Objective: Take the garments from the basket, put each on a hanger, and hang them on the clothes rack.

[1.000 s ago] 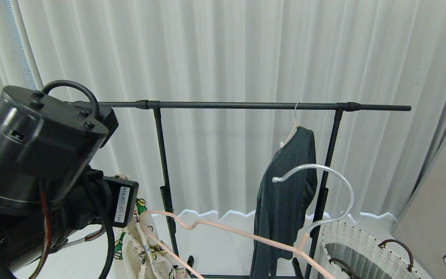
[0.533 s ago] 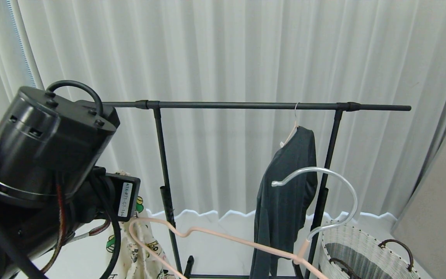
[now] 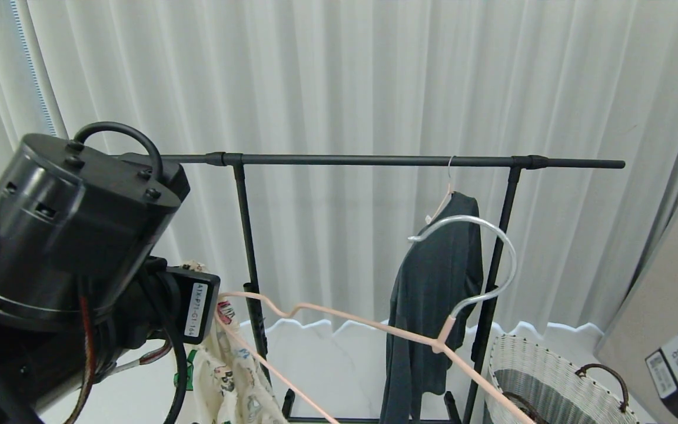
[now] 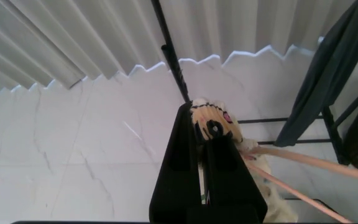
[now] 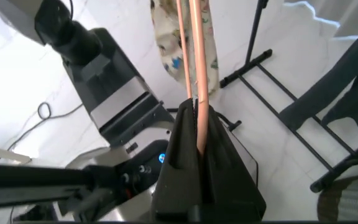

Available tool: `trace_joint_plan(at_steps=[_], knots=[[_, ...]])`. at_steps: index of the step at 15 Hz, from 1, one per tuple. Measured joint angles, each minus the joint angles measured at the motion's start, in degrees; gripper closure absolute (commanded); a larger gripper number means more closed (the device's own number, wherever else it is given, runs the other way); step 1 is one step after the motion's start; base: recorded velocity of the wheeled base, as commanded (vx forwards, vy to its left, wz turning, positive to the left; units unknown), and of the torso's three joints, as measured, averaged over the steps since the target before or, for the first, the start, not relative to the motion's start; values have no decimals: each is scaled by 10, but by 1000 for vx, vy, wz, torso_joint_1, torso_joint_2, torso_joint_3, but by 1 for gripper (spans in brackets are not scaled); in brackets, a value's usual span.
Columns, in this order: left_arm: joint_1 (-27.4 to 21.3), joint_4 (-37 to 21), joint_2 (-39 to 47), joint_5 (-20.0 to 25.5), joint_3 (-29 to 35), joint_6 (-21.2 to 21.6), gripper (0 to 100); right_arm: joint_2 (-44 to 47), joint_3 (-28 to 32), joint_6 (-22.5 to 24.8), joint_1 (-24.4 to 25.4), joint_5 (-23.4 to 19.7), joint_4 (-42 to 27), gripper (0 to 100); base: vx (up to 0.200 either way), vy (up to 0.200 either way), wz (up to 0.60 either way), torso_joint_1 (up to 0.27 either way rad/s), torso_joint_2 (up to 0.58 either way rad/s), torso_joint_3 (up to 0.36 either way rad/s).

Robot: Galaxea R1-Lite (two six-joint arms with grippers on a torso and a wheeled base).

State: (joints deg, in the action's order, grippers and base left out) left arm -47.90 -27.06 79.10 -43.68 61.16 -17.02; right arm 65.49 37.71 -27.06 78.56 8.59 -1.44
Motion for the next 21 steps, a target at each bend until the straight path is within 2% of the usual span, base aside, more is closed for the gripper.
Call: trace_joint_plan(at_steps=[4, 8, 16, 21], knots=[[-13, 0, -1, 0, 1, 0, 100, 40, 2, 1, -3, -2, 48, 100, 0, 0, 0, 0, 0, 0], [-32, 0, -7, 0, 1, 0, 100, 66, 1, 3, -5, -11, 55, 100, 0, 0, 0, 0, 0, 0], [-94, 0, -12, -13, 8, -3, 100, 145, 11, 2, -16, -12, 169, 100, 0, 0, 0, 0, 0, 0], [-115, 0, -13, -12, 25, -1, 100, 191, 14, -1, -19, -13, 209, 100, 0, 0, 0, 0, 0, 0]])
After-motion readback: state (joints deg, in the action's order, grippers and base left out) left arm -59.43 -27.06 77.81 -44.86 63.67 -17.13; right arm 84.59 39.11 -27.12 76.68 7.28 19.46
